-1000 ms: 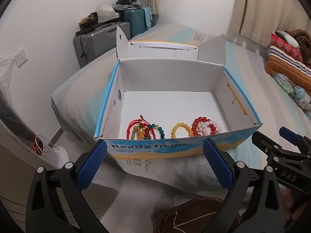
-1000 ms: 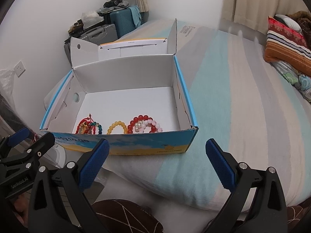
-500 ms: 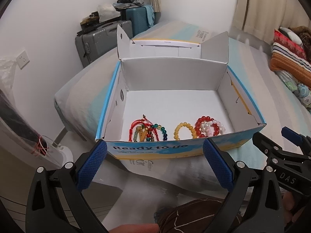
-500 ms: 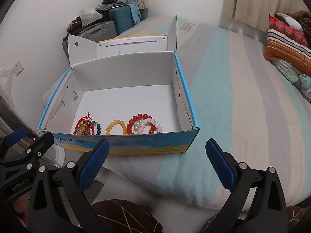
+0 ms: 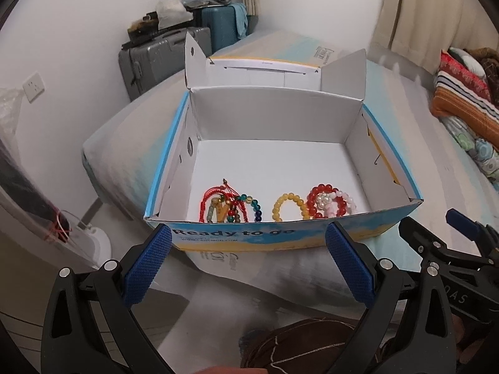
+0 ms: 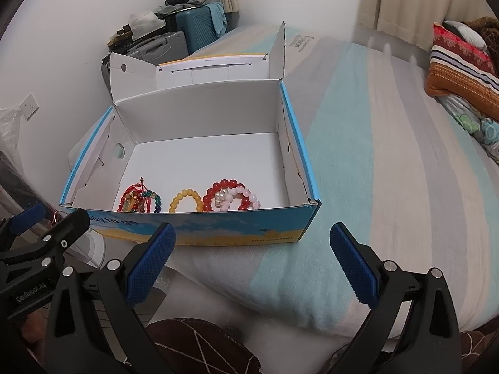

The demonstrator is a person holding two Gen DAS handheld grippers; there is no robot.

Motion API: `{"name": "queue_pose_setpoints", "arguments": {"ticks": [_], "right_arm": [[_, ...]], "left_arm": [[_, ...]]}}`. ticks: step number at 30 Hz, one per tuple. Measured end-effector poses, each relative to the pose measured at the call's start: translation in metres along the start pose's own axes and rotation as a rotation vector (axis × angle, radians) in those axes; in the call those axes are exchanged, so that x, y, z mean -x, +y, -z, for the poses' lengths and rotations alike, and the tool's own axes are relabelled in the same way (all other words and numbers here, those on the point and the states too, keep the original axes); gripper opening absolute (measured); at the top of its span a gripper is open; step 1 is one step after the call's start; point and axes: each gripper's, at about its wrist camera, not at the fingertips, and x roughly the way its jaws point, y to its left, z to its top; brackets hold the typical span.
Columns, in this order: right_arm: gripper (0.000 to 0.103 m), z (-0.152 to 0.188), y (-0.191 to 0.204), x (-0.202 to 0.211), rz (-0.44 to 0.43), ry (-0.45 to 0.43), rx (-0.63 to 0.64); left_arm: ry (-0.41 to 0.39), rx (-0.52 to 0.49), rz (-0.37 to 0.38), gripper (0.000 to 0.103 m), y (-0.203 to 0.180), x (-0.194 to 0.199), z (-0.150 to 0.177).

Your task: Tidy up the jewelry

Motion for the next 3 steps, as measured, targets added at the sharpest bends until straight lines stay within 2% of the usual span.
{"name": "queue_pose_setpoints", "arguments": {"ticks": [3], "right_arm": [[0.095, 0.0005, 0.0005, -0.0007, 0.000, 0.000, 0.001]], "left_arm": [[0.001, 0.001, -0.005, 0.097, 0.0007, 0.0001, 0.0010]]}}
